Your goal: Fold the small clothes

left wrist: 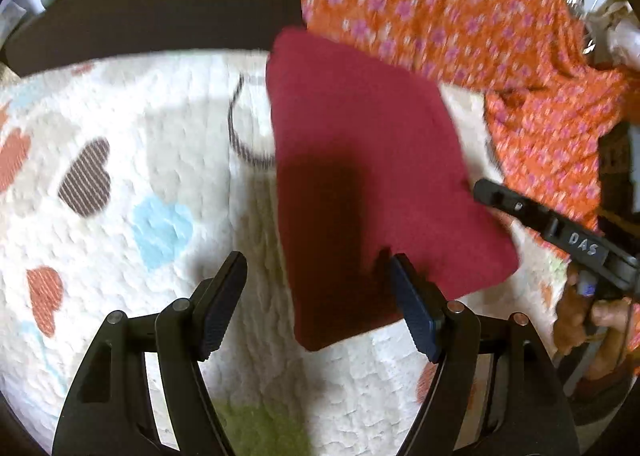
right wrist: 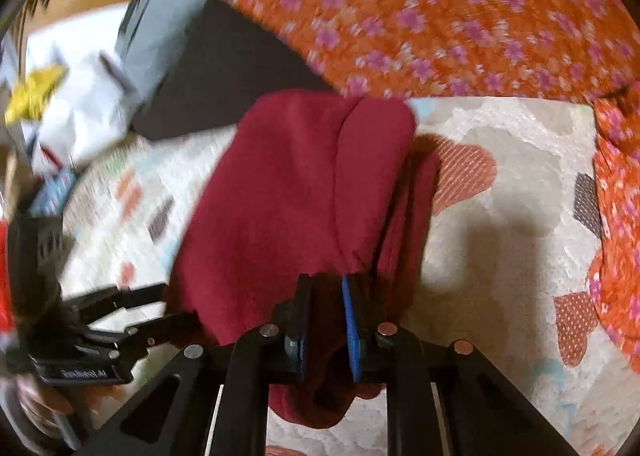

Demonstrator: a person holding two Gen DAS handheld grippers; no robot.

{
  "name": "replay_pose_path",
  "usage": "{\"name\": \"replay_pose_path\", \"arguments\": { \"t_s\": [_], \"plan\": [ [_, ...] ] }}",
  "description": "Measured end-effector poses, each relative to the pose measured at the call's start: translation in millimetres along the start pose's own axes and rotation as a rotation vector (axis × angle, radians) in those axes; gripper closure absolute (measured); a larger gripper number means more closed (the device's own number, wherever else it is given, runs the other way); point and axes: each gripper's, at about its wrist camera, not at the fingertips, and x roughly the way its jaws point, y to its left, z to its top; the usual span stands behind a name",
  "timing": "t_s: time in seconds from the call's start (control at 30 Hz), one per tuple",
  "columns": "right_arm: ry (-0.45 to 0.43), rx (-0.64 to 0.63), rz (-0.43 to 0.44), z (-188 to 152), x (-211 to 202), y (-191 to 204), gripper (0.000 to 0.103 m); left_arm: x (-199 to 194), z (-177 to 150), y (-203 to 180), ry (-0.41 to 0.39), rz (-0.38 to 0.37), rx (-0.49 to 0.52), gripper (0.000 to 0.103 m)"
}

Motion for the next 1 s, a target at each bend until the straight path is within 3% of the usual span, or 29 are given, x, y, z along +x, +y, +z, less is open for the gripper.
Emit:
{"name": "replay_pose_path", "arguments": {
  "t_s": [0.03,0.07,0.1,0.33,0.47,0.63,0.7,0.8,1.0],
  "plan": [
    [-0.021,0.025,0.005,2,-4,-5,0.077,-4,4,1,-0.017,-0.014,-0.011,0.029],
    [-0.026,0.039,0.004,4,-3,-9,0.058,-5,8,2,-0.025,-0.035,-0.023,0.029],
    [-0.026,0.059,0.005,6,-2,-14,0.046,-4,11,4,-0.023,-0.050,-0.032,0.028],
    [0.022,0.167,0.063,8,39,-41,0.043,38,33,19,0.045,-0.183,-0.149,0.024],
    [0.019,0.196,0.096,12,59,-56,0.031,63,42,23,0.077,-0.233,-0.178,0.024],
    [0.002,0.245,0.193,9,74,-65,0.031,78,42,27,0.074,-0.288,-0.212,0.025],
    [-0.003,0.239,0.201,8,72,-63,0.045,74,40,24,0.055,-0.298,-0.180,0.031],
    [-0.014,0.200,0.192,8,58,-54,0.057,61,37,23,0.050,-0.309,-0.156,0.039],
    [-0.013,0.154,0.275,-11,12,-15,0.059,-12,8,25,0.032,-0.289,-0.104,0.039]
  ]
}}
